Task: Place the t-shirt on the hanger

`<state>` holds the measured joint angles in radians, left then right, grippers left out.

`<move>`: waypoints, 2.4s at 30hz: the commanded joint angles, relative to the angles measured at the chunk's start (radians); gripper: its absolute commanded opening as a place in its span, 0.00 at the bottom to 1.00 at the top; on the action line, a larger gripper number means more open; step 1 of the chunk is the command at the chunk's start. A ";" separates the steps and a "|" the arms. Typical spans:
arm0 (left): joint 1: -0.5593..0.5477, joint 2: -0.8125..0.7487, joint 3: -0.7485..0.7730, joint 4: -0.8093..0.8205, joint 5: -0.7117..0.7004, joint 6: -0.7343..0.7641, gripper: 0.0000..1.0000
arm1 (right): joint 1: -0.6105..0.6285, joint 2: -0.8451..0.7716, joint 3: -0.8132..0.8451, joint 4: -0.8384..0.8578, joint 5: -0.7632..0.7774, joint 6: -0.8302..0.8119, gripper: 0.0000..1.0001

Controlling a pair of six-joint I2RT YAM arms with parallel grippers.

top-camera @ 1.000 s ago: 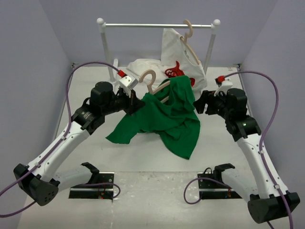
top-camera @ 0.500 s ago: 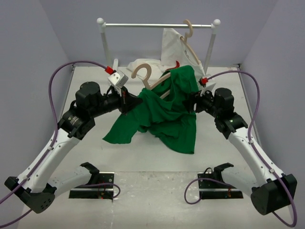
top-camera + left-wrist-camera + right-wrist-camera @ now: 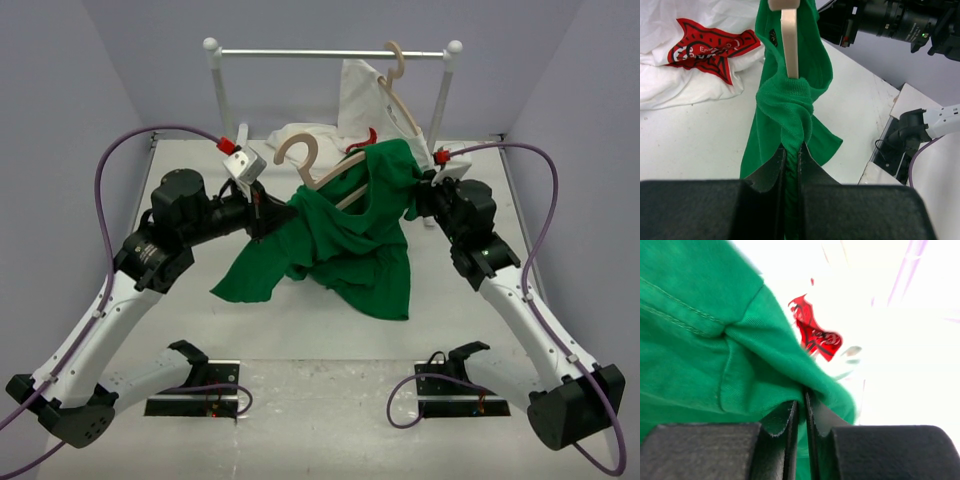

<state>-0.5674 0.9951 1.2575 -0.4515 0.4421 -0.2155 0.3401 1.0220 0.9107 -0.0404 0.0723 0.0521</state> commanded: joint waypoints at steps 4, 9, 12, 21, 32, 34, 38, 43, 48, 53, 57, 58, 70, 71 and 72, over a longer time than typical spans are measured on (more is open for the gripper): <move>0.007 -0.032 0.077 0.009 0.011 0.037 0.00 | 0.000 -0.042 0.076 -0.043 0.070 -0.005 0.31; 0.006 -0.035 0.074 0.008 0.065 0.041 0.00 | -0.008 -0.005 0.137 -0.042 0.035 -0.028 0.18; 0.008 -0.035 0.076 -0.003 0.086 0.050 0.00 | -0.018 0.026 0.186 -0.070 0.000 -0.026 0.16; 0.007 0.001 0.085 -0.069 0.040 0.145 0.00 | -0.038 -0.086 0.329 -0.426 -0.239 0.011 0.75; 0.008 0.091 0.050 0.070 0.441 0.191 0.00 | -0.027 -0.058 0.525 -0.492 -1.086 -0.105 0.76; 0.008 0.109 0.038 0.097 0.499 0.186 0.00 | -0.025 0.021 0.567 -0.488 -1.150 -0.113 0.75; 0.006 0.132 0.033 0.135 0.586 0.179 0.00 | -0.007 0.112 0.624 -0.507 -1.173 -0.113 0.71; 0.006 0.162 0.028 0.137 0.663 0.189 0.00 | 0.051 0.187 0.685 -0.503 -1.240 -0.133 0.68; 0.006 0.187 0.036 0.129 0.661 0.192 0.00 | 0.079 0.238 0.733 -0.492 -1.319 -0.118 0.64; 0.006 0.206 0.050 0.117 0.641 0.193 0.00 | 0.080 0.257 0.727 -0.455 -1.340 -0.079 0.60; 0.004 0.215 0.053 0.117 0.667 0.195 0.00 | 0.083 0.266 0.700 -0.360 -1.309 0.015 0.48; 0.004 0.216 0.053 0.116 0.672 0.197 0.00 | 0.084 0.275 0.699 -0.339 -1.306 0.038 0.46; 0.006 0.211 0.112 0.019 0.514 0.250 0.35 | 0.083 0.321 0.733 -0.370 -1.295 0.045 0.00; 0.006 0.205 0.110 0.017 0.477 0.249 0.59 | 0.073 0.321 0.732 -0.363 -1.300 0.060 0.00; 0.006 0.198 0.107 0.016 0.441 0.248 0.84 | 0.060 0.321 0.731 -0.352 -1.303 0.081 0.00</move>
<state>-0.5586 1.2228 1.3042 -0.4515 0.9945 0.0109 0.4235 1.3606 1.6245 -0.4204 -1.2205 0.0902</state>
